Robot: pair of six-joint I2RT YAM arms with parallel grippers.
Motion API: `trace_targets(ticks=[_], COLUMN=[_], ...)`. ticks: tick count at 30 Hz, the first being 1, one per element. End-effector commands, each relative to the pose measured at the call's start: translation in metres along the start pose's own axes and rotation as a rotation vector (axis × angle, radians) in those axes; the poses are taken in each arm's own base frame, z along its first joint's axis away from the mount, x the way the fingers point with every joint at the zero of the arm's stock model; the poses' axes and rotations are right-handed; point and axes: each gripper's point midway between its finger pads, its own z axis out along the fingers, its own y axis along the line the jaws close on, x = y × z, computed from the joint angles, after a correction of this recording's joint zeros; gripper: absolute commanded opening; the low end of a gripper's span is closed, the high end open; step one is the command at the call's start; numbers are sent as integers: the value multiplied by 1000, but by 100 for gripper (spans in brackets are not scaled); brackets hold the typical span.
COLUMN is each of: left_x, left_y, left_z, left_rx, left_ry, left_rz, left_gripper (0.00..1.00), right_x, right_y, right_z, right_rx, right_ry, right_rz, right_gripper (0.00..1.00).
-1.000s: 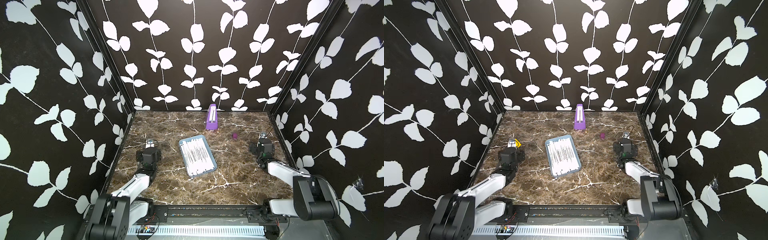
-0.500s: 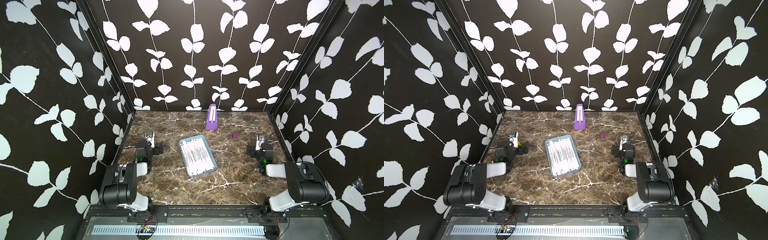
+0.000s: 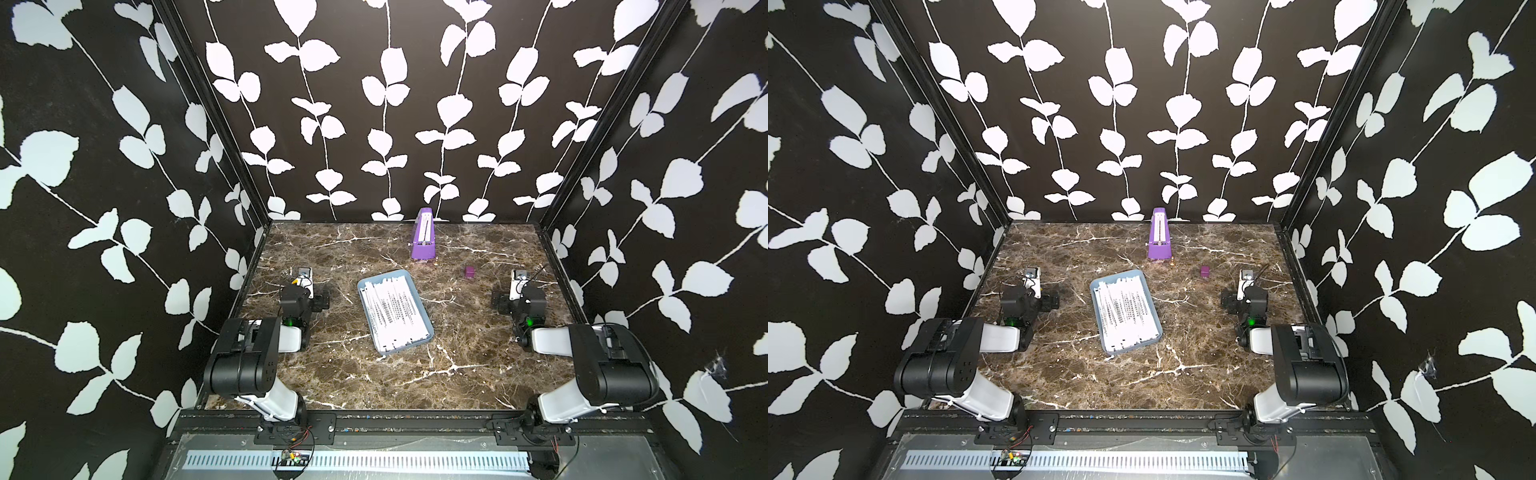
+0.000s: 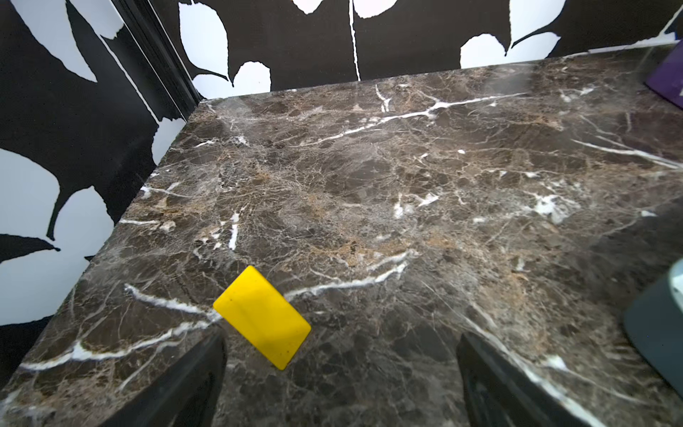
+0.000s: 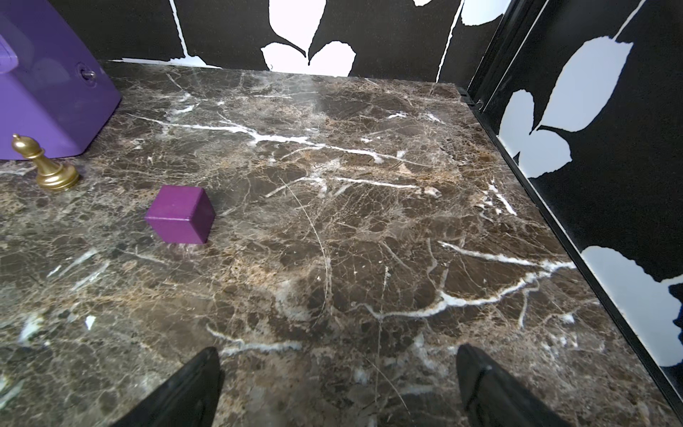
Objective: Put the straws into the storage box
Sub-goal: Reset both arms
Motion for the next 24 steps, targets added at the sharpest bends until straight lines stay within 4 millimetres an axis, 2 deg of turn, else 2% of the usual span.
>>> trace_targets(ticks=[1, 16, 18, 19, 24], left_x=[-16, -16, -16, -18, -18], left_y=[6, 5, 0, -1, 0], left_z=[-2, -2, -2, -1, -2], left_rx=[-25, -24, -22, -93, -95], left_ry=[-50, -46, -47, -36, -36], left_rz=[-14, -10, 29, 68, 57], left_gripper=[99, 99, 99, 99, 99], right_x=[-18, -17, -18, -18, -18], right_y=[0, 0, 0, -1, 0], right_z=[1, 0, 0, 0, 0], right_rx=[7, 7, 7, 7, 7], right_ry=[-54, -54, -54, -56, -55], right_rz=[-11, -10, -10, -10, -10], right_gripper=[99, 99, 99, 99, 99])
